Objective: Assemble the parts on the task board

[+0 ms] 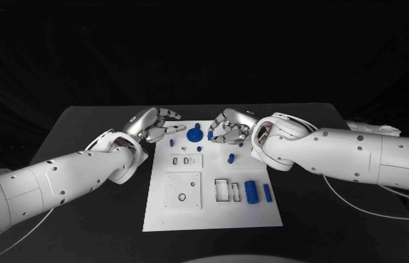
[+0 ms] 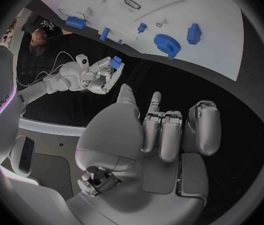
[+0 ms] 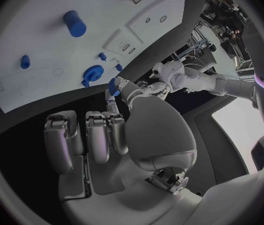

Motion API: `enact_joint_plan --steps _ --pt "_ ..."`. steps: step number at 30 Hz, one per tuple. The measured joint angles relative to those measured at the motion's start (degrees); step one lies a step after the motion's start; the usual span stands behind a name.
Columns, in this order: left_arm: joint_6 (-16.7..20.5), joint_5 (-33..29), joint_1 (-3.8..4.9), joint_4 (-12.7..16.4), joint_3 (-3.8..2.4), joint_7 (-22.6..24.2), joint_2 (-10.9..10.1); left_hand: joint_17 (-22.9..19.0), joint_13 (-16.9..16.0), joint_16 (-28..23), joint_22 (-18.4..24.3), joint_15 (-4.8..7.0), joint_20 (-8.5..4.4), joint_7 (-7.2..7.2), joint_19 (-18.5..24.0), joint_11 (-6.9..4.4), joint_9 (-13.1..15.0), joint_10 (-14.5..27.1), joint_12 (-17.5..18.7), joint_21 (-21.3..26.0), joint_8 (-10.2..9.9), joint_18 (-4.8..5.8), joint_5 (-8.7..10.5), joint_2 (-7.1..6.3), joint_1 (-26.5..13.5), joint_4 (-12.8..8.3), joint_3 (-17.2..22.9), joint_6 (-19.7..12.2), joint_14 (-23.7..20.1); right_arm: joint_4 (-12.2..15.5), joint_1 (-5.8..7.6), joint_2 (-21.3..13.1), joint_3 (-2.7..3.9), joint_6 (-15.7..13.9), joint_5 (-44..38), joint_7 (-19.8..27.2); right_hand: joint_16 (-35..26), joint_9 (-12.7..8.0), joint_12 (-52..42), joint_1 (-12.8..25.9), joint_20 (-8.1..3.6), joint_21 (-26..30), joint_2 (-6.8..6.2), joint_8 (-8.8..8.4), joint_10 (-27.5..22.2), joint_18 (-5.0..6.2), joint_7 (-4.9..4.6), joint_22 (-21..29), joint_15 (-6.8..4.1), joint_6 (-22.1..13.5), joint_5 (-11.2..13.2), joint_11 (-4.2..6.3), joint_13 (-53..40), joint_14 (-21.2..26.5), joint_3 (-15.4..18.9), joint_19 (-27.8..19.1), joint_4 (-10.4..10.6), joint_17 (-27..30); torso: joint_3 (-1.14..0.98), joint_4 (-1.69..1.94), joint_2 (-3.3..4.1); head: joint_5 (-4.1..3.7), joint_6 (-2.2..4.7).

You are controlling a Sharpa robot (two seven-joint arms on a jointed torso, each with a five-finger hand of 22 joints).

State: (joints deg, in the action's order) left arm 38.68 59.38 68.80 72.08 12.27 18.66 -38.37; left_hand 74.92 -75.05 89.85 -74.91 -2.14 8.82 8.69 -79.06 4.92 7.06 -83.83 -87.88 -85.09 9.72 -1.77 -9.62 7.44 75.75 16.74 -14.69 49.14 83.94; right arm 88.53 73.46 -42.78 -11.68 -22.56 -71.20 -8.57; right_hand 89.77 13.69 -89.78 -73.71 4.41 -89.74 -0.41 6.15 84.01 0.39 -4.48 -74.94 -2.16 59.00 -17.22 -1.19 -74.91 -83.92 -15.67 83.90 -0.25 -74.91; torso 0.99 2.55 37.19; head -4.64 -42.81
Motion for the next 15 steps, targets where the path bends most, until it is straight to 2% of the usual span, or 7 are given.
enact_joint_plan --steps 7,11,15 --pt "0.0 0.0 0.00 -0.2 0.00 0.0 0.2 0.0 0.0 0.0 0.0 0.00 0.00 0.00 0.0 0.00 0.0 0.0 0.0 0.0 0.0 0.00 0.00 0.00 0.0 -0.2 -0.2 0.0 0.0 0.5 -0.27 2.7 0.00 3.2 -2.3 -2.0 0.0 0.0 0.0 0.0 0.00 0.0 0.00 -0.26 0.0 0.00 0.01 0.0 0.00 0.0 0.3 0.00 0.0 0.0 0.0 0.0 0.0 0.0 -0.03 -0.05 -0.02 0.81 -0.70" --pt "0.0 0.0 0.00 -0.3 0.00 0.0 0.2 0.0 0.0 0.0 0.0 0.00 0.00 0.00 0.0 0.00 0.0 0.0 0.0 0.0 0.0 0.00 0.00 0.00 0.0 -0.2 -0.2 0.0 0.0 0.5 -0.91 4.2 0.02 4.5 -3.4 -3.7 0.0 -0.1 0.0 0.0 0.00 0.0 -0.01 -0.34 0.0 0.00 -0.21 0.0 0.00 0.2 0.3 0.00 0.0 0.0 0.0 0.0 0.0 0.0 -0.02 -0.05 -0.01 0.88 -0.89" --pt "0.0 0.0 0.00 -0.5 0.00 0.0 0.3 0.0 0.0 0.0 0.0 0.00 0.00 0.00 0.0 0.01 0.0 0.0 0.0 0.0 0.0 0.00 0.00 0.00 0.0 -0.2 -0.2 0.0 0.0 0.0 -2.11 5.7 0.02 5.4 -4.3 -5.3 0.0 -0.1 0.0 0.0 0.00 0.0 -0.01 -0.27 0.0 0.00 -0.41 0.0 0.00 0.4 0.3 0.00 0.0 0.0 0.2 0.0 -0.2 0.0 -0.05 -0.04 0.01 0.75 -1.07"
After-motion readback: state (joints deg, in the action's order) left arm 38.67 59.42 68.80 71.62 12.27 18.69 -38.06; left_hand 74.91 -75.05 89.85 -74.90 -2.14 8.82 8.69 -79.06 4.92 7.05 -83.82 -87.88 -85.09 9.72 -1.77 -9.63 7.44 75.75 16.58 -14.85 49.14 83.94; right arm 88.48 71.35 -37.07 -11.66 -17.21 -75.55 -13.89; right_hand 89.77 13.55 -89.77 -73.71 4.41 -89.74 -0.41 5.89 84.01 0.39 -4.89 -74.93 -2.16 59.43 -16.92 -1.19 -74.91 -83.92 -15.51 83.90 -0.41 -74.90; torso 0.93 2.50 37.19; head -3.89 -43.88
